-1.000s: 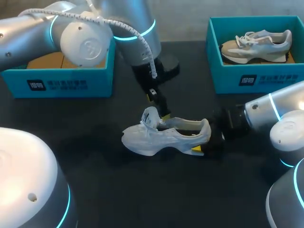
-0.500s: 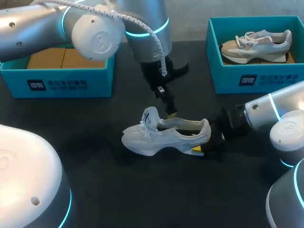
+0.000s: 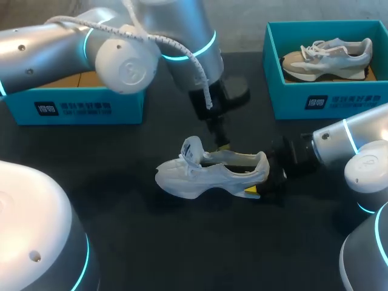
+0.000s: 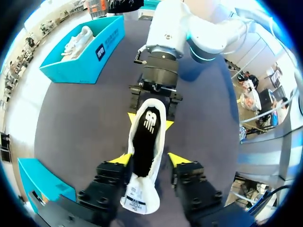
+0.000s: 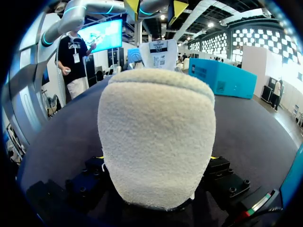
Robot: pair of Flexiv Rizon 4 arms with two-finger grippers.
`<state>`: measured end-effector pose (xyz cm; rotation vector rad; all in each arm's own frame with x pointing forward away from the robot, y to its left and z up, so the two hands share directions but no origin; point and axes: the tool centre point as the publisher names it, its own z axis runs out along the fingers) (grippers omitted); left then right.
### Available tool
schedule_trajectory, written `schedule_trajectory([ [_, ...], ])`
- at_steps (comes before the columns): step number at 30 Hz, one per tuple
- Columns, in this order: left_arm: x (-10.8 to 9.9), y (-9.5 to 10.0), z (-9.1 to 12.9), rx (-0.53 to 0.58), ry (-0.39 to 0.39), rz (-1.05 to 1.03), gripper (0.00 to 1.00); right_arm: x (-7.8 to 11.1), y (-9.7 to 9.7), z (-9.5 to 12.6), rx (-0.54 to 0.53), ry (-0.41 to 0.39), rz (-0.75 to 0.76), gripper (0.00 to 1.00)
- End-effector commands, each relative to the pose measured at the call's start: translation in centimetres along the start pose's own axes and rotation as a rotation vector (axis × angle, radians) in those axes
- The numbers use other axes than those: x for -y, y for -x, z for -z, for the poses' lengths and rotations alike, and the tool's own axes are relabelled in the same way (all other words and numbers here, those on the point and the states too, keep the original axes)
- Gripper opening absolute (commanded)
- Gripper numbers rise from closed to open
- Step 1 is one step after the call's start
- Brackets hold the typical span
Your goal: Take the shoe out of the shoebox, open the shoe tongue, remove and reinsert the insole, then place the shoe into the shoebox
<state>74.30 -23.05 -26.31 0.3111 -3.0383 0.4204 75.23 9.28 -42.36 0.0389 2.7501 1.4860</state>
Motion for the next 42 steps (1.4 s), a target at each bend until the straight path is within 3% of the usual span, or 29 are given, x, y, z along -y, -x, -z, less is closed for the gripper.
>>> schedule_trajectory([
  [1, 0.5, 0.0, -0.5, 0.001, 0.008, 0.000, 0.00, 0.1, 0.0, -0.6, 0.001, -0.005, -0.001, 0.00],
  [17, 0.5, 0.0, -0.5, 0.001, 0.008, 0.000, 0.00, 0.1, 0.0, -0.6, 0.001, -0.005, -0.001, 0.00],
  [21, 0.9, 0.2, -2.0, -0.025, 0.049, -0.065, 0.00, 0.1, 0.0, -0.6, 0.001, -0.005, -0.001, 0.00],
  [29, 0.8, 0.1, -4.1, -0.065, 0.054, -0.176, 0.00, 0.1, 0.0, -0.6, 0.001, -0.005, -0.001, 0.00],
  [42, 0.8, 0.1, -4.2, -0.068, 0.051, -0.179, 0.00, 0.1, 0.0, -0.6, 0.001, -0.005, -0.001, 0.00],
])
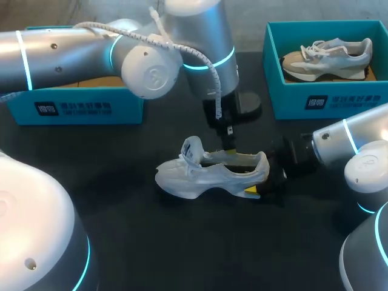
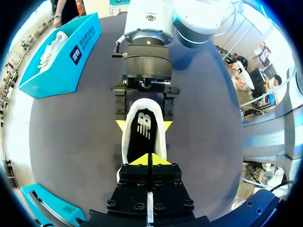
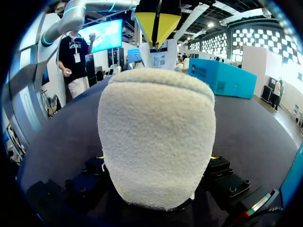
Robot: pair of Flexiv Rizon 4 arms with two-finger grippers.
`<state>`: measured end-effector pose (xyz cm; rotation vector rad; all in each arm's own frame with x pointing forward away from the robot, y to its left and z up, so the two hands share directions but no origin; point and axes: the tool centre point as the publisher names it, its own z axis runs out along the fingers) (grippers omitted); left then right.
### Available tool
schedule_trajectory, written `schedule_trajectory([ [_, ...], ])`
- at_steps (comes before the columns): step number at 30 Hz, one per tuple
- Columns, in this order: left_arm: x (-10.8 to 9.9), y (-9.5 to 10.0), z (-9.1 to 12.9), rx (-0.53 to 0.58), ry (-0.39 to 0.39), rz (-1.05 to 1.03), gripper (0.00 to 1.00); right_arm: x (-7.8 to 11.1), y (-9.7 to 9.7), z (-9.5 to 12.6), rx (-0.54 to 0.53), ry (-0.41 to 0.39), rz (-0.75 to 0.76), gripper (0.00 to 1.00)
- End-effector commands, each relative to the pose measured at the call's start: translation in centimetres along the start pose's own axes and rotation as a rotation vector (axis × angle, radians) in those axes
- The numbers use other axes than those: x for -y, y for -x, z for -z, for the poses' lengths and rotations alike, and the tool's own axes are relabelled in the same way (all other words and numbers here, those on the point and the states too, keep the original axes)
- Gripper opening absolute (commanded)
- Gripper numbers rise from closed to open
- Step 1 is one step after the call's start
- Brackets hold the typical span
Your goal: Take the shoe out of the shoebox, open the shoe tongue, remove and reinsert the insole, then place the shoe into the shoebox
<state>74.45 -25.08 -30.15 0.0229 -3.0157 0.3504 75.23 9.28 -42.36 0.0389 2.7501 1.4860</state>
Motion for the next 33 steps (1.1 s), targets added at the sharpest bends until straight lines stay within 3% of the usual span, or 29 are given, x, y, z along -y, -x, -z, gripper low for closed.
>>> schedule_trajectory([
  [1, -0.1, 0.0, 0.0, -0.001, -0.003, -0.001, 0.00, 0.1, 0.0, -0.6, 0.001, -0.005, -0.001, 0.00],
  [16, 0.6, -0.2, -2.0, 0.049, 0.032, -0.088, 0.00, 0.1, 0.0, -0.6, 0.001, -0.005, -0.001, 0.00],
  [17, 0.7, -0.3, -3.1, 0.055, 0.035, -0.130, 0.00, 0.1, 0.0, -0.6, 0.001, -0.005, -0.001, 0.00],
  [33, 0.7, -0.2, -3.5, 0.048, 0.036, -0.138, 0.00, 0.1, 0.0, -0.6, 0.001, -0.005, -0.001, 0.00],
])
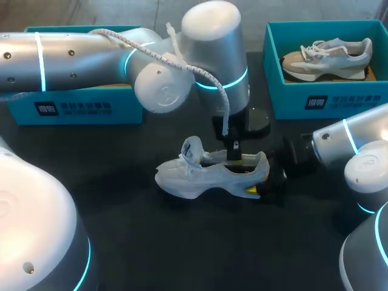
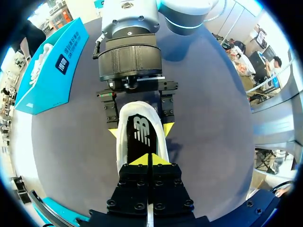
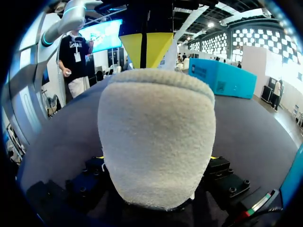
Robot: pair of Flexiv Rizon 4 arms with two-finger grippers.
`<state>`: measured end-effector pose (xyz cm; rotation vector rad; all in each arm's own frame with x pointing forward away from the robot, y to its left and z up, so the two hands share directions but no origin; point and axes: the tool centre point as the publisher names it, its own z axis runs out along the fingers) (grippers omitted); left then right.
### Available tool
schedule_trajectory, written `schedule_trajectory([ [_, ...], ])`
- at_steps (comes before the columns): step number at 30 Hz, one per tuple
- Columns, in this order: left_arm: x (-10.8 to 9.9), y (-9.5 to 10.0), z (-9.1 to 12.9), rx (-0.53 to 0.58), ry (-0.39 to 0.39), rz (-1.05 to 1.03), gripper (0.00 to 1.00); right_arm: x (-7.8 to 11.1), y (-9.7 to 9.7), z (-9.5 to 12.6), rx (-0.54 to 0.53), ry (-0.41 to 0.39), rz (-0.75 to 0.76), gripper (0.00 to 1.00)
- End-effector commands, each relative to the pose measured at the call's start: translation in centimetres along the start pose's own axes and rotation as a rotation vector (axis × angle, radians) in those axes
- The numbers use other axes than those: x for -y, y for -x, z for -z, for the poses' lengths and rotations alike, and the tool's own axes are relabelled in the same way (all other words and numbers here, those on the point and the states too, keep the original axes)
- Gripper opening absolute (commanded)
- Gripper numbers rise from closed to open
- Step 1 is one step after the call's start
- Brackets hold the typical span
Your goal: Take the shoe out of the shoebox, open the shoe tongue, remove and reinsert the insole, then place the shoe into the shoebox
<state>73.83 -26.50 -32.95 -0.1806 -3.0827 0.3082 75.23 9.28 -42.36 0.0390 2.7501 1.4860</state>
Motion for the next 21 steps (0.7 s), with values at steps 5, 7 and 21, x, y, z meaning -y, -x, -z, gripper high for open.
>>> schedule_trajectory([
  [5, 0.0, 0.1, -0.4, -0.003, -0.003, -0.002, 0.00, 0.1, 0.0, -0.6, 0.001, -0.005, -0.001, 0.00],
  [7, 0.0, 0.1, -0.4, -0.003, -0.003, -0.002, 0.00, 0.1, 0.0, -0.6, 0.001, -0.005, -0.001, 0.00],
  [21, -1.1, 1.2, -0.5, 0.011, -0.053, 0.041, 0.00, 0.1, 0.0, -0.6, 0.001, -0.005, -0.001, 0.00],
])
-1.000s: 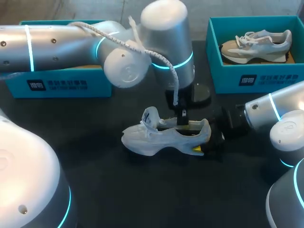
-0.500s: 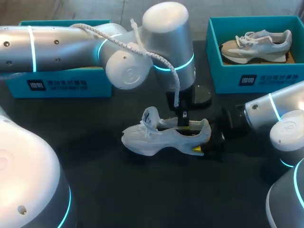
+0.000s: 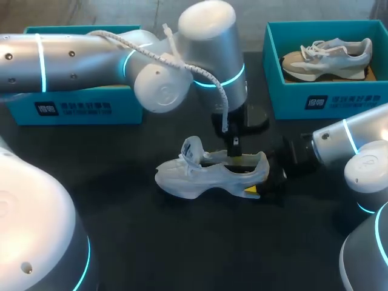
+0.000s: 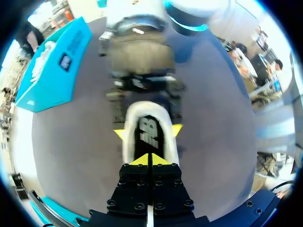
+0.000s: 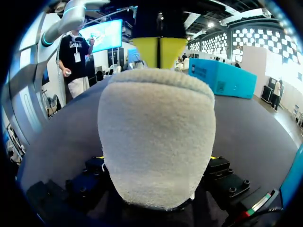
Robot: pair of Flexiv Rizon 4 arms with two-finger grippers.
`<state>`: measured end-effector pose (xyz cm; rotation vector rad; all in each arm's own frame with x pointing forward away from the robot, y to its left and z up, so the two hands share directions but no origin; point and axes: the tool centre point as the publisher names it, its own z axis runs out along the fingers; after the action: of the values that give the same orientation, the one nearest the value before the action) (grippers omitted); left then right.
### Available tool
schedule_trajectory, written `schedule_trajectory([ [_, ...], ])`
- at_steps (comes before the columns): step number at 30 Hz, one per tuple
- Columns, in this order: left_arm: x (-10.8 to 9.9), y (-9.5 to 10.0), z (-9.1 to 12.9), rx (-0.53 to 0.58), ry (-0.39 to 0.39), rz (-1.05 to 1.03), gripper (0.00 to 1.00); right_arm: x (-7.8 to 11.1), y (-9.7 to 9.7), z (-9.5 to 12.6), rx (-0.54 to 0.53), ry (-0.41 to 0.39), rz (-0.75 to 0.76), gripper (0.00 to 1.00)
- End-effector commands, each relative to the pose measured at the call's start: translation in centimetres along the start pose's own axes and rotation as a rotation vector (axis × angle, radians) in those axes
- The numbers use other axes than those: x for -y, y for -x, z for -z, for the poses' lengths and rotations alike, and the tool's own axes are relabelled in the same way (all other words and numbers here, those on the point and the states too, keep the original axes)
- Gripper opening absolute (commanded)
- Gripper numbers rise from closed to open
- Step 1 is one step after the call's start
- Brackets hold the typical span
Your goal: Take the shoe out of the shoebox, open the shoe tongue, remove and reinsert the insole, then place the shoe into the shoebox
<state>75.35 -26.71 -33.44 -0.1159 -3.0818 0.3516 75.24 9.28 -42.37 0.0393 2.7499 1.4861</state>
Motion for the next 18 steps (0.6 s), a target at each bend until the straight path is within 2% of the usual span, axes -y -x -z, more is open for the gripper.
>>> schedule_trajectory([
  [1, -1.1, -0.4, 0.0, 0.006, -0.029, 0.002, 0.00, 0.1, 0.0, -0.6, 0.001, -0.005, -0.001, 0.00],
  [11, -1.6, -0.4, 0.6, 0.010, -0.073, 0.016, 0.00, 0.1, 0.0, -0.6, 0.001, -0.005, -0.001, 0.00],
  [18, -1.5, -0.7, 1.9, -0.008, -0.090, 0.007, 0.00, 0.1, 0.0, -0.6, 0.001, -0.005, -0.001, 0.00],
])
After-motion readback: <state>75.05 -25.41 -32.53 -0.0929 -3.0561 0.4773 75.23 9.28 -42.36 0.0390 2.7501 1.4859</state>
